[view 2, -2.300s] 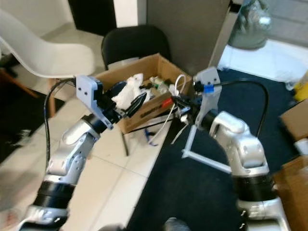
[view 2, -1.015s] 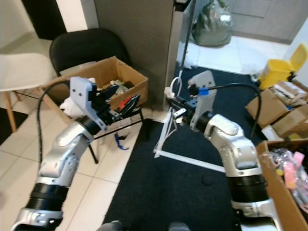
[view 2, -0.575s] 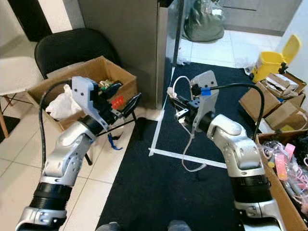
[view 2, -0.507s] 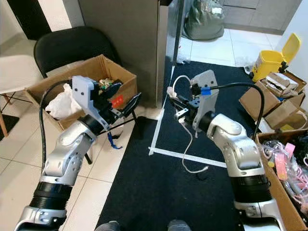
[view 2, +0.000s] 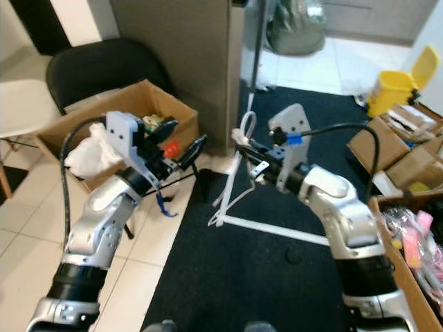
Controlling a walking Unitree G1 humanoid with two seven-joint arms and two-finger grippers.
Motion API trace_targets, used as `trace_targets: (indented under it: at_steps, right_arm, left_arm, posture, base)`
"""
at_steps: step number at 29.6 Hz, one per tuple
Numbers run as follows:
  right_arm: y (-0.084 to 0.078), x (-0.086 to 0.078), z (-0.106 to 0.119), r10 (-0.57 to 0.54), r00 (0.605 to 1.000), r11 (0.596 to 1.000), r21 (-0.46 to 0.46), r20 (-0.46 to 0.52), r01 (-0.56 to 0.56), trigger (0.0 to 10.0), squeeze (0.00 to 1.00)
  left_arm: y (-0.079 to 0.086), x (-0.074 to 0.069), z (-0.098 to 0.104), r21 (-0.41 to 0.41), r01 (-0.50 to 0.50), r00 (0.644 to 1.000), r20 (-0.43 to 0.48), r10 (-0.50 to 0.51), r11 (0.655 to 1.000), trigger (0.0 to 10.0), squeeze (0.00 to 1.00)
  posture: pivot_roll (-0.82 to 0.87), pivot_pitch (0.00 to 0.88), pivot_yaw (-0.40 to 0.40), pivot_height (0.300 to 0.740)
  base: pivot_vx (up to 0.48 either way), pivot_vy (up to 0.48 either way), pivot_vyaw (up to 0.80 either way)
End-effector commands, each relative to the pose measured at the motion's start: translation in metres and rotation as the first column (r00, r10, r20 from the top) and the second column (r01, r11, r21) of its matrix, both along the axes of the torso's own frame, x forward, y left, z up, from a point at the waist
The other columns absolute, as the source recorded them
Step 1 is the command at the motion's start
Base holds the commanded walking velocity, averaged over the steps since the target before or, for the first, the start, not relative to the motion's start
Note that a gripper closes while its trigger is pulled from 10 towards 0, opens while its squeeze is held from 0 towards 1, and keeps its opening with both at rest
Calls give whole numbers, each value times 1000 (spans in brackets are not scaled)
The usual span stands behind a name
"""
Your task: Picking trash to rubbish bin
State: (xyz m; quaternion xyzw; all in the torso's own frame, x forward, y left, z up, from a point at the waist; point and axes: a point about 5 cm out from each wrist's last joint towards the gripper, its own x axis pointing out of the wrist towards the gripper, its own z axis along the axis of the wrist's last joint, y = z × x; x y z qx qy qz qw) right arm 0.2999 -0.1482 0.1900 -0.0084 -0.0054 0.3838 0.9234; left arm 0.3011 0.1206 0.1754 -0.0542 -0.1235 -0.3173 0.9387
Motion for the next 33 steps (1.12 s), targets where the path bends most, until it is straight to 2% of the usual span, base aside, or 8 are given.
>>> trace_targets:
  at_steps: [1,6,18,29,33]
  right_arm:
    - [4,-2,2,29,999,1000,2,20,-29,10000,0]
    - [6,-3,-1,32,999,999,-15,18,-32,10000,0]
    - [5,-3,-1,34,999,999,-14,24,-33,10000,0]
    - [5,-5,0,62,997,998,-24,40,-61,10000,0]
    - [5,-4,-1,51,998,998,-29,39,-50,10000,0]
  left_arm:
    - [2,-1,-1,9,-3,1000,0,3,1000,10000,0]
    - [2,-1,-1,10,-3,1000,1,3,1000,10000,0]
    - [4,-1,-1,14,-11,1000,3,10,1000,10000,0]
    - [7,-2,-1,24,-21,1000,0,21,999,10000,0]
    - [20,-3,-3,45,-52,999,-14,52,998,10000,0]
  posture:
    - [-39,0,-28,740]
    - [-38,0,-31,740]
    - [-39,0,-32,740]
    - [-37,0,-29,740]
    - [-33,0,-26,740]
  base:
    - [368,0,650]
    - [371,0,685]
    - [371,0,0]
    - [373,0,723]
    - [374,0,781]
